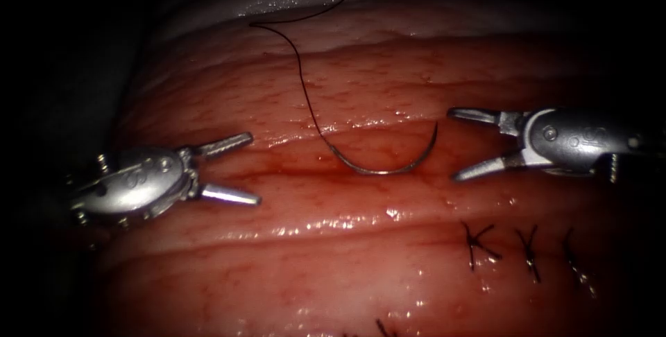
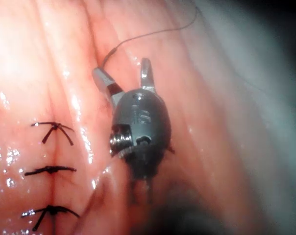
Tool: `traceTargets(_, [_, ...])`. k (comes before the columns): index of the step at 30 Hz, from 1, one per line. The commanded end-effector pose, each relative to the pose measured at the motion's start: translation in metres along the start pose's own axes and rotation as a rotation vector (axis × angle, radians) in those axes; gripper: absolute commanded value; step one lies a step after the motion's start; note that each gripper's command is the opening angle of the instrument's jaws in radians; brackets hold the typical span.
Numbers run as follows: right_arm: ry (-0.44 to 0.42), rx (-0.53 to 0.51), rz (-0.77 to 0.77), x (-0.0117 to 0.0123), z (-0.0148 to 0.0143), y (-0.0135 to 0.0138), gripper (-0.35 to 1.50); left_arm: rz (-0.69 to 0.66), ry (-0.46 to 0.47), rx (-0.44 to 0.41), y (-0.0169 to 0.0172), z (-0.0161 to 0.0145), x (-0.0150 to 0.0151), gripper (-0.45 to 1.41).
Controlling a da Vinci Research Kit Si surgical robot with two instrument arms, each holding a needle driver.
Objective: Wound Closure
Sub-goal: Using the left end-effector, pick up the needle.
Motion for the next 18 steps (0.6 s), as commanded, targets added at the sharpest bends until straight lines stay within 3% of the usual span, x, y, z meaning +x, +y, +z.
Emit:
traceTargets(1, [-0.006, -0.007, -0.002, -0.0002, 0.0005, 0.0002, 0.99, -0.001, -0.026, 0.013, 0.0001, 0.0014, 0.0001, 0.44])
traceTargets(5, [-0.042, -0.031, -0.004, -0.0004, -0.0003, 0.0004, 0.99, -0.011, -0.121, 0.070, 0.0006, 0.0042, 0.0016, 0.46])
traceTargets(9, [-0.074, -0.059, 0.000, -0.0008, -0.0016, 0.0012, 0.99, -0.015, -0.228, 0.122, 0.0013, 0.0083, 0.0030, 0.61])
traceTargets(18, [-0.103, -0.091, 0.007, -0.0012, -0.0025, 0.0017, 1.01, -0.013, -0.350, 0.284, 0.0008, 0.0131, 0.0037, 0.68])
